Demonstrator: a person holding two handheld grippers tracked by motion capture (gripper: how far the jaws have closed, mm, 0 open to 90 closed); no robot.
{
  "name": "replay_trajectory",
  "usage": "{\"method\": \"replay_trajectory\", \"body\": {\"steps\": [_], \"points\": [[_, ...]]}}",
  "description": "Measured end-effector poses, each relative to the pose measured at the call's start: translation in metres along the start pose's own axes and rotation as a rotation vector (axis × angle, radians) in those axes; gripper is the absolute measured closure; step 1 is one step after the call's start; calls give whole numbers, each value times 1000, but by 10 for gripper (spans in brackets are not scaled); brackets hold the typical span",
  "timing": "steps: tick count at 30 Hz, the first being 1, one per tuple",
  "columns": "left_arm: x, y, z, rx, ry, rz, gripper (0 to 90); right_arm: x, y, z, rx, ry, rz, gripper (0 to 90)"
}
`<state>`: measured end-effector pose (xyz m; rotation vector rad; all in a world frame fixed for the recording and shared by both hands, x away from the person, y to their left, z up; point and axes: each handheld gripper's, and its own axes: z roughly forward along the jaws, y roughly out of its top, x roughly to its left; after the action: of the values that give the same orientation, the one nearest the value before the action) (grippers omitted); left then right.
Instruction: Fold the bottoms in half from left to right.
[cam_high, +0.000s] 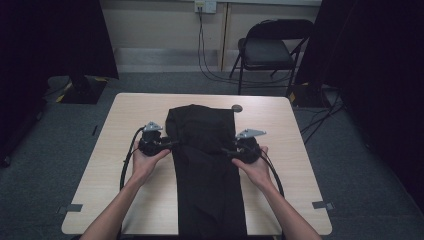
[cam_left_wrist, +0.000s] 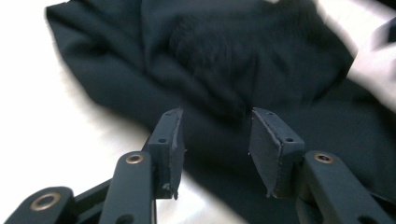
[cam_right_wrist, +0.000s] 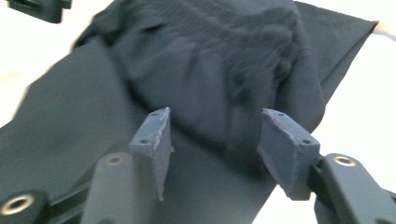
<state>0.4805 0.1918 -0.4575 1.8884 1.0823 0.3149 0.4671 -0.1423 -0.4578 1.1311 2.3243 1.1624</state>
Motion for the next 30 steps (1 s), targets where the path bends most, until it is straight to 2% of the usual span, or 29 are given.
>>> {"method": "replay_trajectory", "body": {"steps": [1, 3, 5, 6, 7, 9, 10, 12, 13, 14, 16, 17, 18, 20, 21, 24, 26, 28, 30], "points": [[0, 4, 5, -11, -6, 1, 550, -5, 4, 8, 12, -12, 1, 422], [-2, 11, 15, -2, -4, 24, 543, -10, 11, 20, 18, -43, -17, 414], [-4, 14, 25, 17, -16, 42, 522, -16, 16, 31, 29, -46, 6, 396], [-5, 15, 33, 42, -31, 47, 507, -18, 18, 36, 30, -56, 14, 394], [-6, 14, 39, 57, -38, 42, 488, -20, 18, 41, 38, -57, 25, 396], [-10, 10, 50, 106, -30, 57, 451, -21, 16, 49, 67, -96, 14, 386], [-11, 9, 52, 108, -26, 58, 440, -21, 14, 55, 86, -100, 9, 377], [-12, 5, 56, 109, -9, 59, 422, -20, 12, 58, 84, -102, 21, 381], [-11, 4, 56, 120, 0, 67, 451, -20, 11, 59, 72, -91, 36, 488], [-9, 4, 56, 120, 5, 68, 514, -20, 11, 60, 70, -73, 38, 536], [-8, 6, 53, 126, 16, 67, 632, -17, 11, 61, 70, -85, 34, 656], [-8, 7, 52, 115, 23, 69, 765, -16, 11, 58, 59, -99, 27, 748], [-6, 10, 49, 108, 1, 62, 796, -17, 12, 56, 44, -95, 30, 773], [-6, 17, 42, 63, -3, 58, 848, -18, 18, 49, 20, -85, 45, 793], [-6, 23, 38, 23, -24, 31, 852, -18, 23, 45, 8, -84, 39, 798], [-9, 45, 23, -33, -22, 48, 855, -19, 46, 27, -54, -77, 31, 805], [-14, 69, 5, -104, -22, 64, 859, -22, 65, 11, -111, -73, 32, 808], [-25, 89, -11, -143, 25, 128, 861, -23, 82, -4, -166, -71, 35, 809], [-39, 110, -33, -211, -24, 141, 862, -23, 98, -24, -238, -68, 42, 812]]}}
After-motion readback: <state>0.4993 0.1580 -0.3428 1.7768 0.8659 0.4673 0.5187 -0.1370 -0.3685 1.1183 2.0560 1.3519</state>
